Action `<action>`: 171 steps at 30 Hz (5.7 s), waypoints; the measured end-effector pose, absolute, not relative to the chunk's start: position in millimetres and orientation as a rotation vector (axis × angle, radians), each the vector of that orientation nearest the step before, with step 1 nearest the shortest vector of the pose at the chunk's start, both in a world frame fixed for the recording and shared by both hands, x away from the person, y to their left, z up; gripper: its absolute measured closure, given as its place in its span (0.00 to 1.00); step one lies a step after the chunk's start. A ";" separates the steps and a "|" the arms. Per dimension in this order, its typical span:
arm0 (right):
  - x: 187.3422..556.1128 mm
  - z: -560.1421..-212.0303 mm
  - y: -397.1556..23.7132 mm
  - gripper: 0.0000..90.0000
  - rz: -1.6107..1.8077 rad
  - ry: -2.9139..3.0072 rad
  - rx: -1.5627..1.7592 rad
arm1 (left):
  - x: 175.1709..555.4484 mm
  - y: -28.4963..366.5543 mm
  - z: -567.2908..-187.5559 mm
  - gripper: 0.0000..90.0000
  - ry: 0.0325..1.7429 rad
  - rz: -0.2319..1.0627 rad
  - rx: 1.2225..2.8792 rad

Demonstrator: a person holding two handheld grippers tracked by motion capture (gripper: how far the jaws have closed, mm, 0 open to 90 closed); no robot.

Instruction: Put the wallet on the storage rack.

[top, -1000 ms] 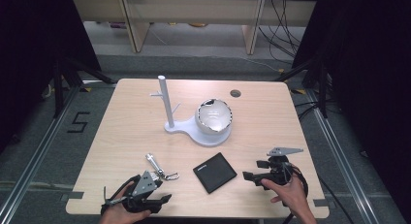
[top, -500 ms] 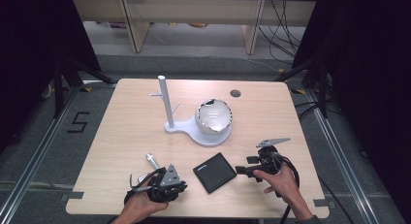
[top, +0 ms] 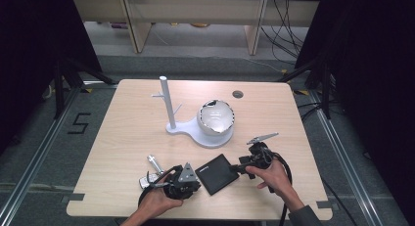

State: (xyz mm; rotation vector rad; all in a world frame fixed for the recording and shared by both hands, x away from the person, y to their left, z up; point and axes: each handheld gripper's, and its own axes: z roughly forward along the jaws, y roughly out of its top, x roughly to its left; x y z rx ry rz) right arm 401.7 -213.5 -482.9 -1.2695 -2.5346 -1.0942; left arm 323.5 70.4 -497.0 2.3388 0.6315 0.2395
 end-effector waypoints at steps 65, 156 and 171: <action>420.0 -483.6 -186.5 0.79 -0.922 -2.183 -1.263 | 330.4 53.2 -502.4 0.97 0.604 0.222 2.397; 501.9 -360.3 -242.3 0.86 -1.275 -2.250 -1.498 | 268.9 201.9 -478.3 0.28 0.892 0.299 2.262; 523.0 -371.9 -229.0 0.86 -1.267 -2.222 -1.553 | 268.9 203.0 -479.8 0.23 0.930 0.286 2.257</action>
